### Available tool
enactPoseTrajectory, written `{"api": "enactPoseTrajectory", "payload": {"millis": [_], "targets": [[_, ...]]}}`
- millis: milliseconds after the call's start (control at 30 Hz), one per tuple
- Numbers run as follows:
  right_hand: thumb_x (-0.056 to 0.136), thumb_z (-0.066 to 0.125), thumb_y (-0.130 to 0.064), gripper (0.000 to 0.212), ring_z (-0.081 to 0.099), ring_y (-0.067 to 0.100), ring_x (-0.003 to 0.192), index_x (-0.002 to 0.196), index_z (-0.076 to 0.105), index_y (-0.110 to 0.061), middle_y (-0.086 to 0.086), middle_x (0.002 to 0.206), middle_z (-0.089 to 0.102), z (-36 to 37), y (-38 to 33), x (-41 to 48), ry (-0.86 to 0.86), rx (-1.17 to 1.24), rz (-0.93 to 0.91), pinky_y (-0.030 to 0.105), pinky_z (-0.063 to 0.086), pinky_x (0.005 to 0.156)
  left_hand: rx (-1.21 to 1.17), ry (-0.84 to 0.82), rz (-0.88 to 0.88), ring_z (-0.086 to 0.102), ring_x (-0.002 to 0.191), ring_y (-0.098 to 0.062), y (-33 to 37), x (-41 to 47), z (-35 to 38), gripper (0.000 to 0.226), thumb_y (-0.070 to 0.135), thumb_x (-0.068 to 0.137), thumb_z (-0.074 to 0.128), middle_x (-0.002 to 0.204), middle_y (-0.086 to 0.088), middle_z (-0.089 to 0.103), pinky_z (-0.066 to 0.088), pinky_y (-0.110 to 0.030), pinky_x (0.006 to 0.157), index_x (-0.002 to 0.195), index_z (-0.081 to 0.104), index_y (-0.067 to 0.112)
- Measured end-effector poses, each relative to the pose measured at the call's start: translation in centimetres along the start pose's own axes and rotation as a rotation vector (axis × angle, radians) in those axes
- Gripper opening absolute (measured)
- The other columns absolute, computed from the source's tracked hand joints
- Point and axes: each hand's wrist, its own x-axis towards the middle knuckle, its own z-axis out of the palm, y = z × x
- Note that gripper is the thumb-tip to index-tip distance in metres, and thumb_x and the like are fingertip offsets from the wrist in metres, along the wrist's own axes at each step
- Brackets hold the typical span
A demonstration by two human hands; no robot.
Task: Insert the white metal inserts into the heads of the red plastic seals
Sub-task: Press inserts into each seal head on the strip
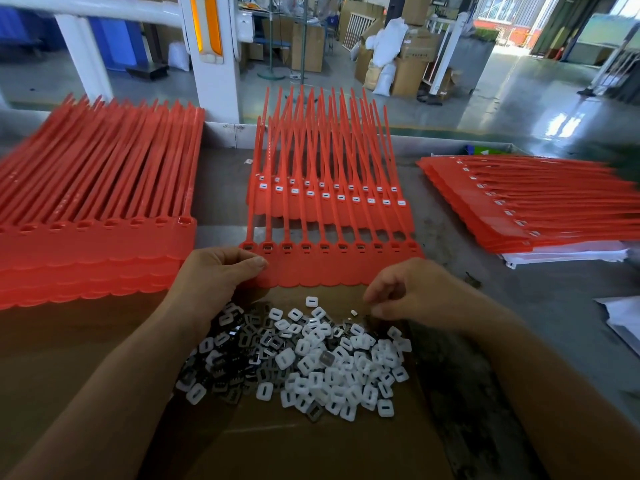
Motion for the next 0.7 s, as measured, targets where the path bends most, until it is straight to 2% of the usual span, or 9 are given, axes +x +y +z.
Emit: {"api": "enactPoseTrajectory", "payload": {"millis": [200, 333, 433, 533, 700], "targets": [[0.078, 0.071, -0.017, 0.012, 0.053, -0.01, 0.066, 0.082, 0.068, -0.028, -0.02, 0.072, 0.058, 1.4, -0.3, 0.3, 0.032, -0.12, 0.003, 0.003, 0.039, 0.058, -0.012, 0.001, -0.005, 0.067, 0.056, -0.013, -0.1, 0.1, 0.0, 0.011, 0.012, 0.08, 0.066, 0.067, -0.007, 0.07, 0.048, -0.015, 0.046, 0.071, 0.071, 0.009], [0.079, 0.07, -0.018, 0.024, 0.051, -0.01, 0.066, 0.068, 0.058, -0.035, -0.022, 0.07, 0.055, 1.8, -0.5, 0.3, 0.067, -0.175, 0.011, 0.004, 0.035, 0.055, -0.01, -0.003, -0.008, 0.067, 0.059, -0.015, -0.1, 0.1, -0.1, 0.01, 0.012, 0.08, 0.066, 0.069, -0.008, 0.071, 0.049, -0.016, 0.048, 0.072, 0.071, 0.01], [0.079, 0.07, -0.018, 0.028, 0.05, -0.01, 0.066, 0.065, 0.054, -0.036, -0.022, 0.069, 0.053, 1.8, -0.6, 0.2, 0.061, -0.182, 0.017, 0.005, 0.033, 0.055, -0.014, -0.002, -0.012, 0.067, 0.057, -0.015, 0.0, 0.0, 0.0, 0.01, 0.012, 0.08, 0.065, 0.068, -0.009, 0.071, 0.049, -0.016, 0.047, 0.073, 0.071, 0.009], [0.081, 0.068, -0.017, 0.024, 0.048, -0.009, 0.067, 0.069, 0.055, -0.034, -0.022, 0.07, 0.052, 1.8, -0.8, 0.2, 0.04, -0.191, 0.011, 0.006, 0.033, 0.057, -0.017, -0.001, -0.014, 0.067, 0.057, -0.014, 0.0, 0.0, 0.0, 0.009, 0.012, 0.08, 0.065, 0.068, -0.009, 0.071, 0.049, -0.016, 0.047, 0.075, 0.07, 0.007], [0.085, 0.063, -0.018, 0.005, 0.047, 0.0, 0.077, 0.09, 0.062, -0.021, -0.02, 0.075, 0.046, 1.8, -1.1, 0.2, 0.022, -0.261, 0.002, 0.013, 0.035, 0.065, -0.009, -0.004, -0.016, 0.067, 0.058, -0.014, 0.0, 0.0, 0.0, 0.009, 0.012, 0.081, 0.065, 0.069, -0.008, 0.071, 0.049, -0.016, 0.047, 0.077, 0.07, 0.006]]}}
